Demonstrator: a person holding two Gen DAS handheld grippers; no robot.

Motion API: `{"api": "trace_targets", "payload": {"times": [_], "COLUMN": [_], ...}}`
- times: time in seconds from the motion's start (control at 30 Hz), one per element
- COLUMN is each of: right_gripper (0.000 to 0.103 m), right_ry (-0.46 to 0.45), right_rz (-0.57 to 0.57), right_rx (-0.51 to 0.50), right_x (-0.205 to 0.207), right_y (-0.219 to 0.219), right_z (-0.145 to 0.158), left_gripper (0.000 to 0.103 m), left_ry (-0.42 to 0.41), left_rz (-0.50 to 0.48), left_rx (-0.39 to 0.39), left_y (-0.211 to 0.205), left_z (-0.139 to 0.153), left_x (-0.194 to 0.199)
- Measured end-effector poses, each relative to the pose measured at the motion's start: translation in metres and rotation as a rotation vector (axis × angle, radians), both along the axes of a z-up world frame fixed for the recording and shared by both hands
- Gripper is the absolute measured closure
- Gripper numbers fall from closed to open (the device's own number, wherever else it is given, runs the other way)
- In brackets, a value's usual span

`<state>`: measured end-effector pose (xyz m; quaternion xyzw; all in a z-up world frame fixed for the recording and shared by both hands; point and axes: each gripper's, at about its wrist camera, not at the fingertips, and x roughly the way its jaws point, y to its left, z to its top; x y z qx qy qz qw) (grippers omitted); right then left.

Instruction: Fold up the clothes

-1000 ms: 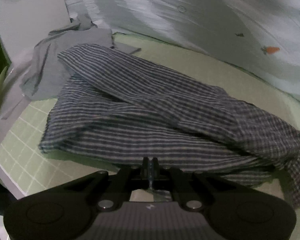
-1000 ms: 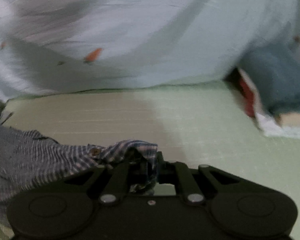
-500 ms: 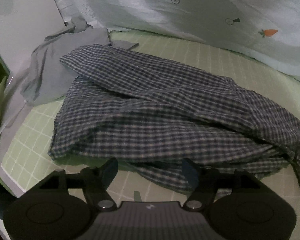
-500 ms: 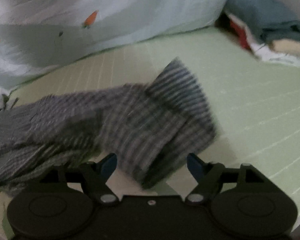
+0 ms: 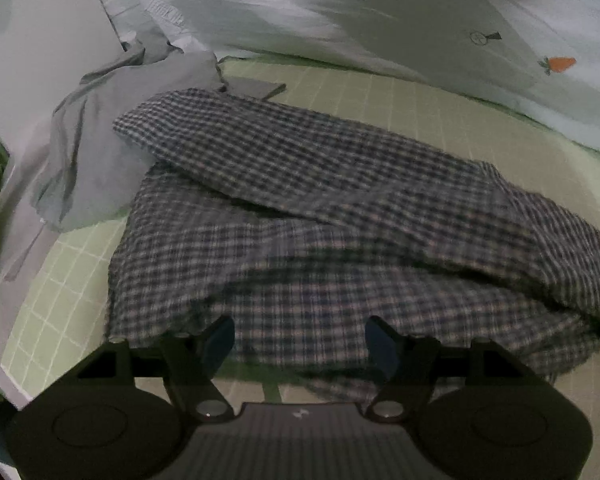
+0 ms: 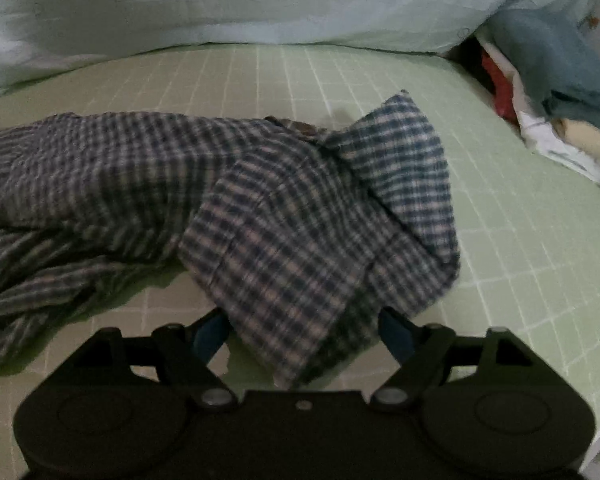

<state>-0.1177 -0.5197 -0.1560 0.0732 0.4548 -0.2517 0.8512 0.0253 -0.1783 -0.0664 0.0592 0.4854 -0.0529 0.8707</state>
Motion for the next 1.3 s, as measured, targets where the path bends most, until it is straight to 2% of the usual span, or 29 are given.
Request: {"api": "trace_targets", "payload": {"times": [0.03,0.1,0.17,0.27,0.43,0.53,0.6,0.63,0.67,0.7,0.73,0.77,0.83,0.93,1.1,1.2,1.3], "right_gripper": [0.028,0.048,0.094,0.098,0.099,0.099,0.097,0.09,0.07,0.06,0.044,0.033,0.019,0.013,0.013,0.013,0.016], "right_ry": [-0.011,-0.034,-0.056,-0.09,-0.147,-0.218,-0.256,-0.275,-0.29,-0.273,-0.269,-0.264,-0.254,-0.2,-0.093,-0.043,-0.016], "right_rz": [0.005,0.014,0.023,0.037,0.06,0.036,-0.009,-0.032,-0.054,-0.064,-0.071,-0.061,-0.041,-0.05,-0.01,0.063,0.139], "right_rx": [-0.008,-0.023,-0.038,-0.061,-0.1,-0.171,-0.158,-0.152,-0.147,-0.167,-0.182,-0.167,-0.135,-0.033,0.146,0.197,0.198], "right_x": [0.008,0.024,0.04,0.064,0.105,0.155,0.178,0.189,0.199,0.203,0.199,0.19,0.171,0.125,0.069,0.057,0.051], "right_y": [-0.006,-0.017,-0.029,-0.046,-0.075,-0.107,-0.121,-0.127,-0.134,-0.13,-0.122,-0.113,-0.094,-0.066,-0.013,0.014,0.043], "right_z": [0.004,0.012,0.019,0.031,0.051,0.076,0.09,0.097,0.104,0.105,0.105,0.101,0.093,0.069,0.03,0.021,0.015], "left_gripper": [0.03,0.03,0.03,0.03,0.03,0.03,0.03,0.03,0.03,0.03,0.03,0.03,0.026,0.026,0.021,0.021,0.021], "left_ry": [-0.001,0.0,0.002,0.0,-0.013,-0.008,-0.004,-0.004,-0.009,-0.02,-0.032,-0.043,-0.058,-0.055,-0.062,-0.06,-0.04], "left_rz": [0.001,0.005,0.013,0.02,0.038,0.066,0.078,0.083,0.081,0.07,0.06,0.056,0.06,0.071,0.044,0.028,0.022], "left_rx": [-0.001,-0.002,-0.007,-0.013,-0.019,-0.024,-0.025,-0.024,-0.022,-0.017,-0.012,-0.01,-0.014,-0.032,-0.033,-0.031,-0.023], "left_y": [-0.002,-0.006,-0.01,-0.019,-0.031,-0.036,-0.038,-0.039,-0.04,-0.04,-0.041,-0.04,-0.036,-0.025,-0.009,0.001,0.015], "left_z": [0.0,-0.003,-0.005,-0.008,-0.012,-0.016,-0.016,-0.015,-0.014,-0.012,-0.009,-0.008,-0.005,-0.006,-0.005,-0.006,-0.011], "left_x": [0.005,0.014,0.026,0.043,0.077,0.101,0.113,0.118,0.121,0.119,0.118,0.116,0.106,0.089,0.049,0.026,0.006]}}
